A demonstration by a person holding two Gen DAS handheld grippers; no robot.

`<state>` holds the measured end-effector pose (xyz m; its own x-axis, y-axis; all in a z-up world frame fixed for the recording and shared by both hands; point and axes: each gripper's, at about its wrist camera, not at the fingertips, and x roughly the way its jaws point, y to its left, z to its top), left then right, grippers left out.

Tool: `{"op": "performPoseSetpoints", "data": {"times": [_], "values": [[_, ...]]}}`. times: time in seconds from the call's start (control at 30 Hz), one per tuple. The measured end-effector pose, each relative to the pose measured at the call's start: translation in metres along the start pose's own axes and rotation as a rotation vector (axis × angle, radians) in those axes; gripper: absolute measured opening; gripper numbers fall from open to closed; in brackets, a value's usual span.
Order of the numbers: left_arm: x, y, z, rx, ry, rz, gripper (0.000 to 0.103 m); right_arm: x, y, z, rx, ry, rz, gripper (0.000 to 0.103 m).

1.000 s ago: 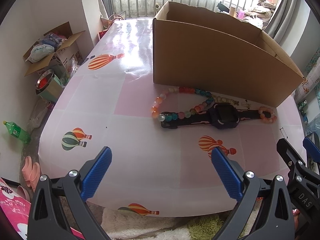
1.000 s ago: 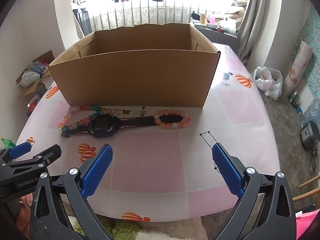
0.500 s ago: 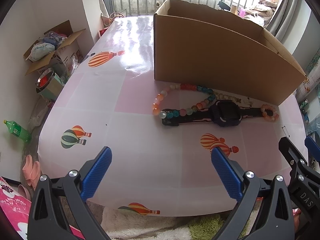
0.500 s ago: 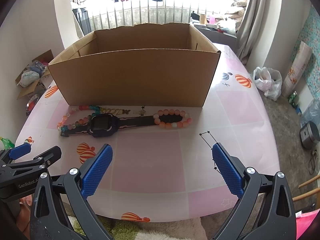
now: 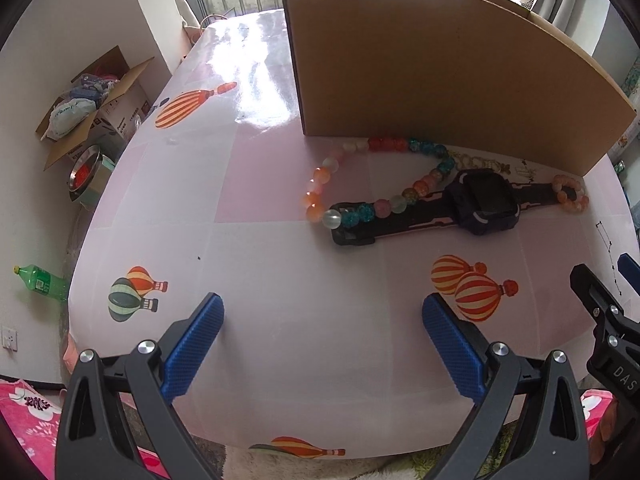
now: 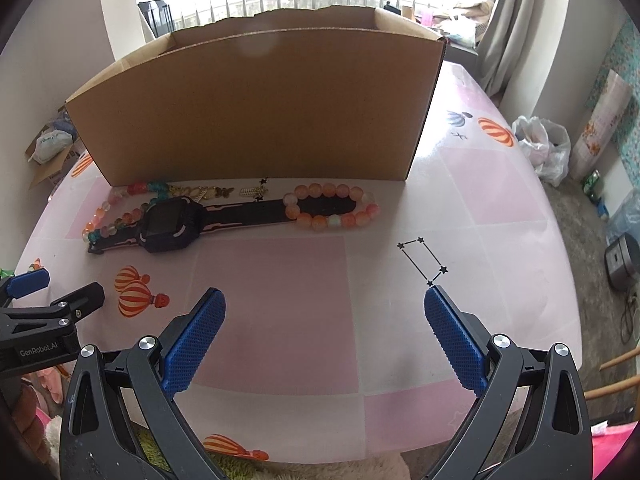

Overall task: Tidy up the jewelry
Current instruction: 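Reach the left tool to the multicolour bead bracelet and close on it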

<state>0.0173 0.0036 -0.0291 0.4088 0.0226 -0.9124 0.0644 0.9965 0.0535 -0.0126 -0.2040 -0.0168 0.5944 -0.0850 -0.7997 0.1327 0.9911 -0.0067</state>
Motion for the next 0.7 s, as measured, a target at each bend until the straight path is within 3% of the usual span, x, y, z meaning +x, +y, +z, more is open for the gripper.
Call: {"op": "performPoseSetpoints", "data": {"times": [0.13, 0.43, 0.53, 0.6, 0.7], "values": [[0.004, 0.007, 0.001, 0.019, 0.010, -0.050, 0.097, 0.008, 0.000, -0.004, -0.036, -0.001, 0.002, 0.095], [0.006, 0.006, 0.003, 0.050, 0.001, -0.060, 0.099, 0.014, -0.005, -0.006, -0.074, -0.025, 0.078, 0.095], [0.004, 0.010, 0.008, 0.046, -0.017, -0.061, 0.098, 0.011, -0.012, -0.003, -0.085, -0.017, 0.161, 0.095], [-0.004, 0.018, 0.016, 0.005, -0.066, -0.106, 0.095, 0.003, -0.019, 0.003, -0.050, -0.031, 0.227, 0.095], [-0.013, 0.028, 0.033, -0.052, -0.130, -0.149, 0.082, -0.004, -0.019, 0.015, -0.041, -0.050, 0.295, 0.085]]}}
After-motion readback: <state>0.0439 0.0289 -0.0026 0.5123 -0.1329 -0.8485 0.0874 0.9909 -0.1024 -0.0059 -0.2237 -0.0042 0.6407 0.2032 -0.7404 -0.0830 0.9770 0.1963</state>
